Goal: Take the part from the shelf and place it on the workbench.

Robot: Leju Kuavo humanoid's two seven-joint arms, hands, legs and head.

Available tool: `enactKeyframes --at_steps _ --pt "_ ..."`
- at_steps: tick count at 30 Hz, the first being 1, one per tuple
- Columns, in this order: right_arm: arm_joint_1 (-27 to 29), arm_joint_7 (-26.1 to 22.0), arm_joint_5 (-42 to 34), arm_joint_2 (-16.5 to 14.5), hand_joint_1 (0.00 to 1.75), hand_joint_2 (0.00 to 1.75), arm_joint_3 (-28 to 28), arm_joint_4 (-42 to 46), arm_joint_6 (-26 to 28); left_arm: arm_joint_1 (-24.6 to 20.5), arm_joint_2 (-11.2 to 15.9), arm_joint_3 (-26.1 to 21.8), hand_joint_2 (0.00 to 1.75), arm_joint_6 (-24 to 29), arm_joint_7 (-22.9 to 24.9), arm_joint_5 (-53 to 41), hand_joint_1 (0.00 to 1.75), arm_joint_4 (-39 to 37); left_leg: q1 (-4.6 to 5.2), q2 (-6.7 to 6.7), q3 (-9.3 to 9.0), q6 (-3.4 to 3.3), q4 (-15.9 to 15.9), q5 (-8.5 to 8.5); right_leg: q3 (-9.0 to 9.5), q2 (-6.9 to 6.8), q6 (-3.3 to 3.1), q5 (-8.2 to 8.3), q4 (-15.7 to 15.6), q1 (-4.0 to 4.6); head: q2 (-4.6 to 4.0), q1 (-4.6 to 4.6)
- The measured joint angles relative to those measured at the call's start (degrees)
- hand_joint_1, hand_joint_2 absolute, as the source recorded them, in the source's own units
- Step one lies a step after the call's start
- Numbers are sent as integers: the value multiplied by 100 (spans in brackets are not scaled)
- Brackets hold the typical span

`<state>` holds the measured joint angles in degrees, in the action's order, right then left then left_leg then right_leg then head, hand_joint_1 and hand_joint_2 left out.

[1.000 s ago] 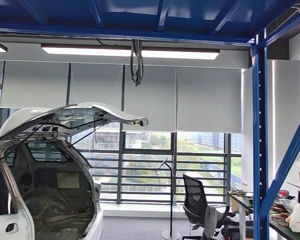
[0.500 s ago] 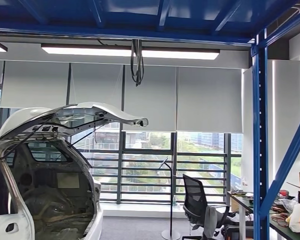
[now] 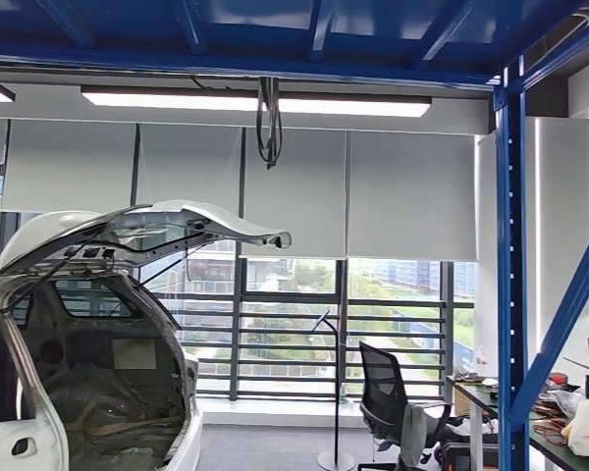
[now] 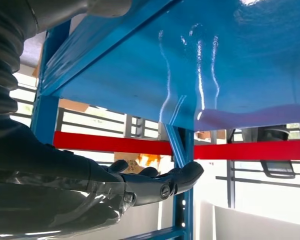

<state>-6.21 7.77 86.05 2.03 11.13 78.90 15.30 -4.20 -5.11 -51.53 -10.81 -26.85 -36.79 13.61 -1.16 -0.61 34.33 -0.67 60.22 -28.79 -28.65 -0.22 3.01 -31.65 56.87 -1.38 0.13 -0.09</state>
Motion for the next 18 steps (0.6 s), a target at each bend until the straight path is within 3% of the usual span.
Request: enactKeyframes --at_steps 18 --pt "-378 -326 224 -69 0 175 17 -532 110 -221 2 177 0 -17 148 -282 0 -1 -1 15 -9 0 0 0 3 20 -2 2 1 1 0 0"
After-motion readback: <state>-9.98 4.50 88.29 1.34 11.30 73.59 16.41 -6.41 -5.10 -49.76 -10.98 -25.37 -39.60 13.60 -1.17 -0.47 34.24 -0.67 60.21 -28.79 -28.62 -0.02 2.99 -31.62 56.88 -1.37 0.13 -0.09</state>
